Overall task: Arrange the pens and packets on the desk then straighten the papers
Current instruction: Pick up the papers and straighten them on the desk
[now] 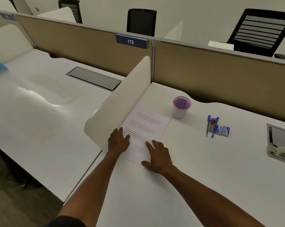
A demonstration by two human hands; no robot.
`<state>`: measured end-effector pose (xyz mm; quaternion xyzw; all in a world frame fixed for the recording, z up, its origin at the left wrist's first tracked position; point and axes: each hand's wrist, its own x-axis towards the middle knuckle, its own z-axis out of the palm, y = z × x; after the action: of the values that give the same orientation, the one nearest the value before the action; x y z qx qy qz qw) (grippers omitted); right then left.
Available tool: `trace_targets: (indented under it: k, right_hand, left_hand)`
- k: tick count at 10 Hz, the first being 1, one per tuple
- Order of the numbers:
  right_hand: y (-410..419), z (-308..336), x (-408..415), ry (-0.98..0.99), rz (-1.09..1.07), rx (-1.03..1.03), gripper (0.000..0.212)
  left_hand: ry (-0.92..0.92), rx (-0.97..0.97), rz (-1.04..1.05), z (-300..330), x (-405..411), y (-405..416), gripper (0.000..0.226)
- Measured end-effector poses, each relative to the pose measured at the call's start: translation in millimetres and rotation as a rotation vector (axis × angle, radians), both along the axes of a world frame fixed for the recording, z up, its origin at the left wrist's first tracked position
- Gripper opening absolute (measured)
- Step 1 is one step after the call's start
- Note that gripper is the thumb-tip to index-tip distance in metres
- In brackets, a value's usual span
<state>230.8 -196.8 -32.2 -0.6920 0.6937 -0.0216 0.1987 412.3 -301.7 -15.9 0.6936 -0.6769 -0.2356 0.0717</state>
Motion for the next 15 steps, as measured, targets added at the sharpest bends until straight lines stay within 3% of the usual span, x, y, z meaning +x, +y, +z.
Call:
trace_targets:
  k: [6, 8, 9, 13, 15]
  right_hand:
    - [0, 5, -3, 0.006, 0.022, 0.015, 0.089]
    - [0, 6, -4, 0.007, 0.019, 0.02, 0.089]
    - [-1, 7, -4, 0.001, 0.02, 0.023, 0.089]
    - [0, 4, -6, -0.024, 0.02, 0.02, 0.091]
    - [1, 8, -17, -0.21, -0.056, 0.025, 0.087]
  left_hand:
    - [-0.128, 0.013, 0.104, 11, -11, -15, 0.082]
    - [-0.126, -0.007, 0.123, 16, -15, -23, 0.074]
    - [0.011, 0.025, 0.134, 17, -15, -24, 0.064]
    - [0.183, -0.017, 0.234, 25, -10, -27, 0.047]
    - [0.329, -0.102, 0.252, 29, -6, -17, 0.029]
